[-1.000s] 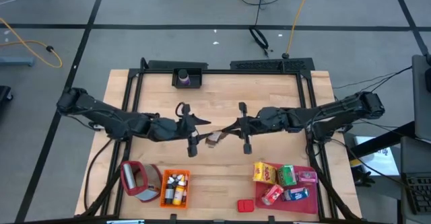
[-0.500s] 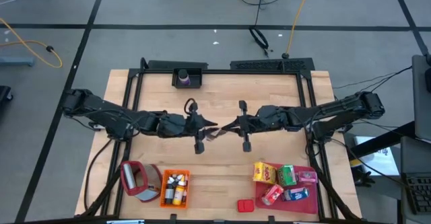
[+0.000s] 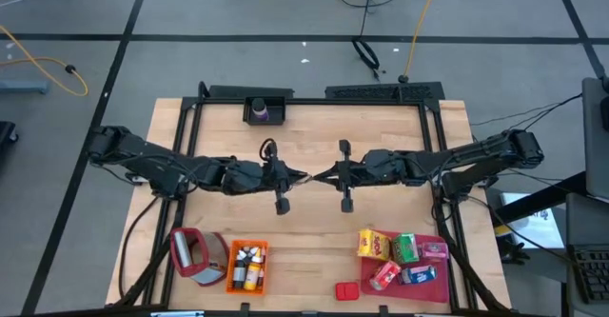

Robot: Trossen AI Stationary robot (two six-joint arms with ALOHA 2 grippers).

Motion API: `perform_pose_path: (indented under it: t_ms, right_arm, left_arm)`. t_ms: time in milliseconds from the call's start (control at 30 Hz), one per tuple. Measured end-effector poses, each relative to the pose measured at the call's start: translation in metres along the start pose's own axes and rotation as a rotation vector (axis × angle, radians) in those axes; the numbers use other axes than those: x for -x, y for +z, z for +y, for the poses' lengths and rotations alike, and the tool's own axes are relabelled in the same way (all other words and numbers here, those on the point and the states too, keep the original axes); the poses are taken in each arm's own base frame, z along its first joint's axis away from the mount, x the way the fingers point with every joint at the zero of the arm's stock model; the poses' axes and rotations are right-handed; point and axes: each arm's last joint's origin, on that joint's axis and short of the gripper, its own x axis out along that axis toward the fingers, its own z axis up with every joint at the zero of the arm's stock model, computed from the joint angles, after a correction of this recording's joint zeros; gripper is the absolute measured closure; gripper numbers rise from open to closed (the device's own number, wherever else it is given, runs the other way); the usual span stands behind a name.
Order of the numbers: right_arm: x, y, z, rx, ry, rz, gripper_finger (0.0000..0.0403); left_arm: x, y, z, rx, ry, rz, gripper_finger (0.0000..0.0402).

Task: Pick & Place Kitchen Items
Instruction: Put the orange seasoning pack into the black bin

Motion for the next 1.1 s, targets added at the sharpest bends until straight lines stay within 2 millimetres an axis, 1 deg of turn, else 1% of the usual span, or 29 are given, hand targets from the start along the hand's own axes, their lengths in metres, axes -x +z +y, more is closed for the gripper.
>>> perform_pose_path:
  t_ms: [133,267,433,567,667,767,933,1100]
  right_arm:
    - [0.000,-0.004,-0.001,0.014,-0.037,0.046,0.0370]
    - [0.000,-0.007,-0.001,0.022,-0.048,0.074,0.0317]
    - [0.000,-0.007,-0.001,0.045,-0.076,0.079,0.0245]
    - [0.001,-0.007,-0.001,0.030,-0.076,0.077,0.0211]
    - [0.001,-0.008,0.001,0.001,-0.064,0.095,0.0201]
    - [0.002,-0.009,0.006,0.003,-0.047,0.108,0.0200]
    - [0.003,-0.008,0.016,0.017,-0.017,0.103,0.0208]
    - [0.004,-0.008,0.023,0.027,0.007,0.099,0.0212]
  left_arm:
    - [0.000,-0.005,0.002,-0.012,0.041,0.045,0.0401]
    - [-0.001,-0.011,0.008,0.000,0.097,0.101,0.0401]
    - [-0.006,-0.013,0.023,0.013,0.162,0.131,0.0401]
    - [-0.010,-0.013,0.042,0.034,0.251,0.135,0.0402]
    - [-0.013,-0.015,0.061,0.056,0.387,0.155,0.0402]
    - [-0.015,-0.018,0.083,0.098,0.492,0.180,0.0402]
    - [-0.017,-0.022,0.118,0.179,0.608,0.189,0.0402]
    - [-0.017,-0.023,0.147,0.239,0.699,0.179,0.0402]
